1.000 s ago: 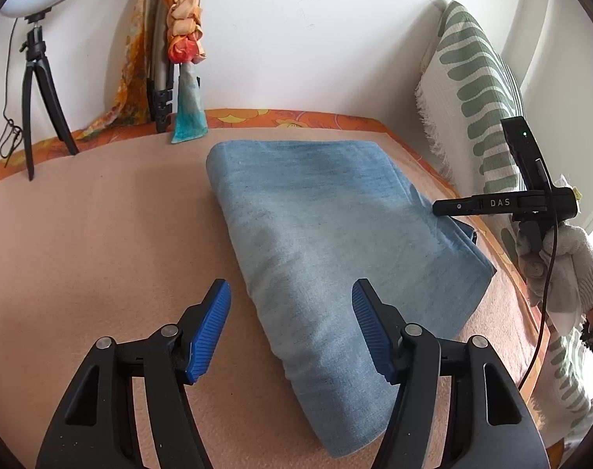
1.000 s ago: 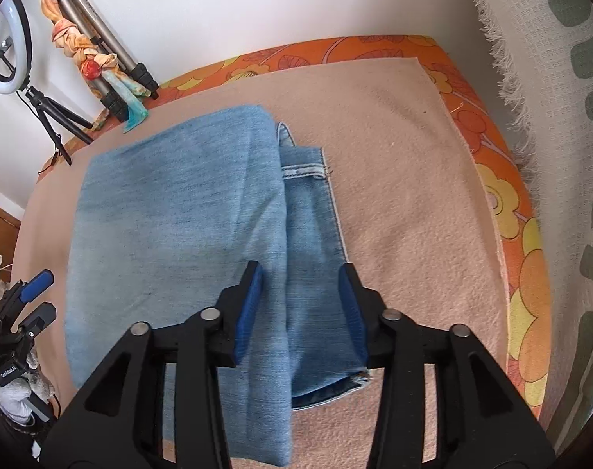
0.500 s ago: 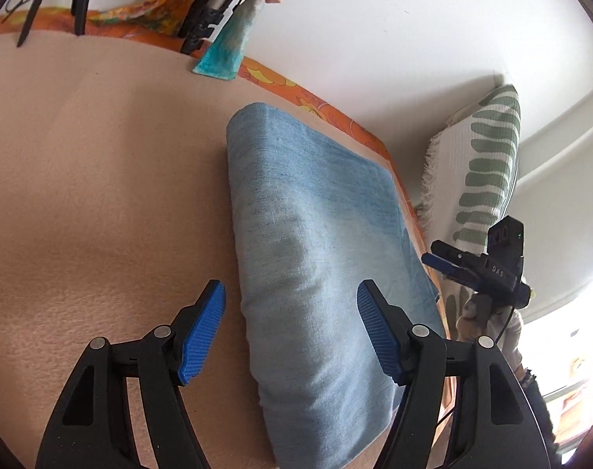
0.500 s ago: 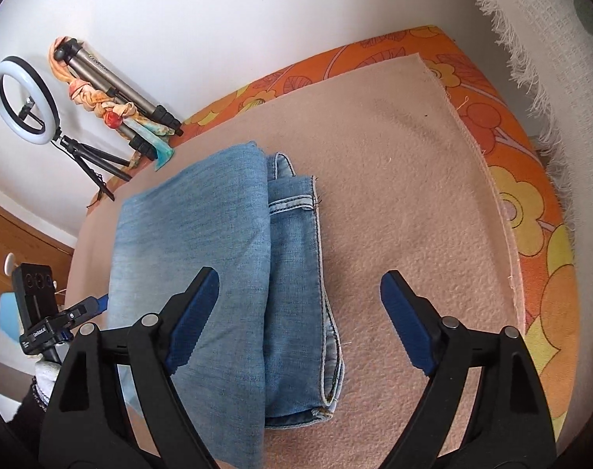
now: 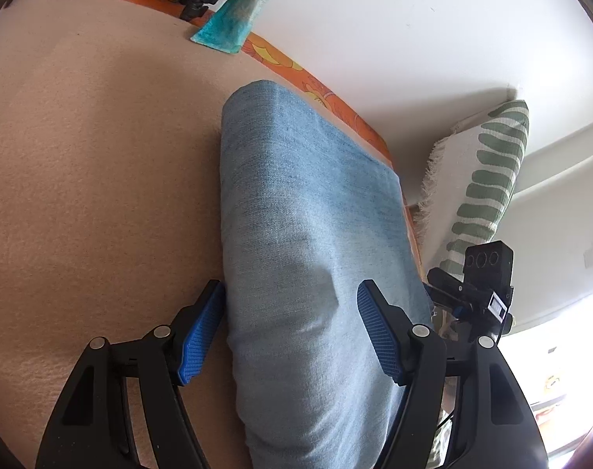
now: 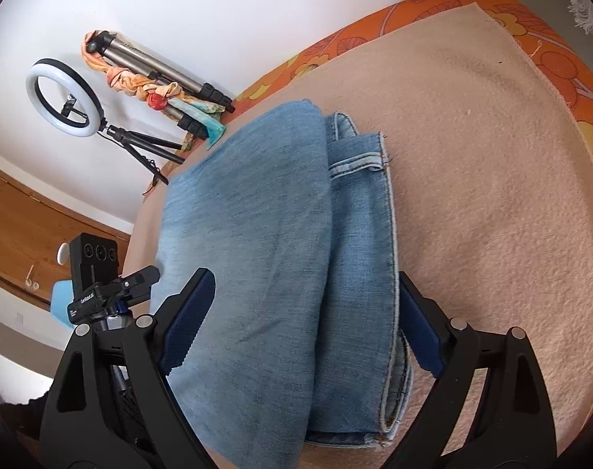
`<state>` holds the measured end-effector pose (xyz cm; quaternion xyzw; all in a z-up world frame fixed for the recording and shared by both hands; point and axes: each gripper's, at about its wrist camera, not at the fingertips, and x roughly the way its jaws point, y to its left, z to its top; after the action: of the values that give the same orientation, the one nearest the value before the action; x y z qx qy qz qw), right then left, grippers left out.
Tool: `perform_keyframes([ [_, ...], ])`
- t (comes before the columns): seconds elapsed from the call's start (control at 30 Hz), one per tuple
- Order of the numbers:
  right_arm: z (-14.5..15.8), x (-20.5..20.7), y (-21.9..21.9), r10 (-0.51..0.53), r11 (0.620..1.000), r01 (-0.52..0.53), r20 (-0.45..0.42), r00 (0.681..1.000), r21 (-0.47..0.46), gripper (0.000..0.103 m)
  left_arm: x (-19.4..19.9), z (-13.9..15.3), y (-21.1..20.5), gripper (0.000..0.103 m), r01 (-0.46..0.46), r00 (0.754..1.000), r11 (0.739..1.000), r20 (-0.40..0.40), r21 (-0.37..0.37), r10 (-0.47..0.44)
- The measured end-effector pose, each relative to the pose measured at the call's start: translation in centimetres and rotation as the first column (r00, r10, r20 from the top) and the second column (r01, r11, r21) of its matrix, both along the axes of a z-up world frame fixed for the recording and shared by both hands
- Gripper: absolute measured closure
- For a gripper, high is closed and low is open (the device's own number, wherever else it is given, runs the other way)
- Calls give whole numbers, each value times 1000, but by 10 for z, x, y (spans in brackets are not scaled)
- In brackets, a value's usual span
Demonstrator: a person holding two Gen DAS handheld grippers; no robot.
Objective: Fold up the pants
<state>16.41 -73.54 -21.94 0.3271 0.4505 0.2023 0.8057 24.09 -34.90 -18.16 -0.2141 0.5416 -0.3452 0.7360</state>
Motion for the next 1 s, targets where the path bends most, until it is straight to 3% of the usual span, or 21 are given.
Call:
perform_keyframes([
  [0.07, -1, -1, 6, 13, 1000, -13, 11, 1000, 9, 11, 2, 0, -2, 33, -1, 1000, 1000, 1, -4, 1],
  [0.17, 3, -3, 19, -3, 999, 4, 19, 1000, -53, 17, 3, 1, -7, 33, 0, 1000, 1000, 18, 7, 0],
  [0.3, 10, -7, 37, -24, 976, 26, 10, 1000, -218, 41, 0, 4, -15, 34, 13, 998, 999, 64, 50, -16],
  [0.43, 15, -11, 36, -79, 960, 78, 7, 997, -268, 63, -2, 6, -21, 35, 29, 994, 995, 98, 92, -38],
  [0.57, 23, -15, 43, -102, 928, 103, 20, 995, -359, 80, -3, 7, -21, 48, 28, 993, 995, 111, 98, -39],
  [0.73, 39, -22, 62, -99, 872, 116, 60, 993, -475, 84, -5, 12, -14, 69, 43, 991, 996, 124, 78, -52],
  [0.83, 53, -28, 68, -99, 860, 135, 98, 990, -492, 85, -6, 18, -11, 82, 48, 988, 997, 144, 67, -57],
  [1.0, 81, -37, 78, -67, 848, 138, 156, 986, -512, 86, -9, 37, -17, 84, 85, 976, 995, 195, 59, -95],
])
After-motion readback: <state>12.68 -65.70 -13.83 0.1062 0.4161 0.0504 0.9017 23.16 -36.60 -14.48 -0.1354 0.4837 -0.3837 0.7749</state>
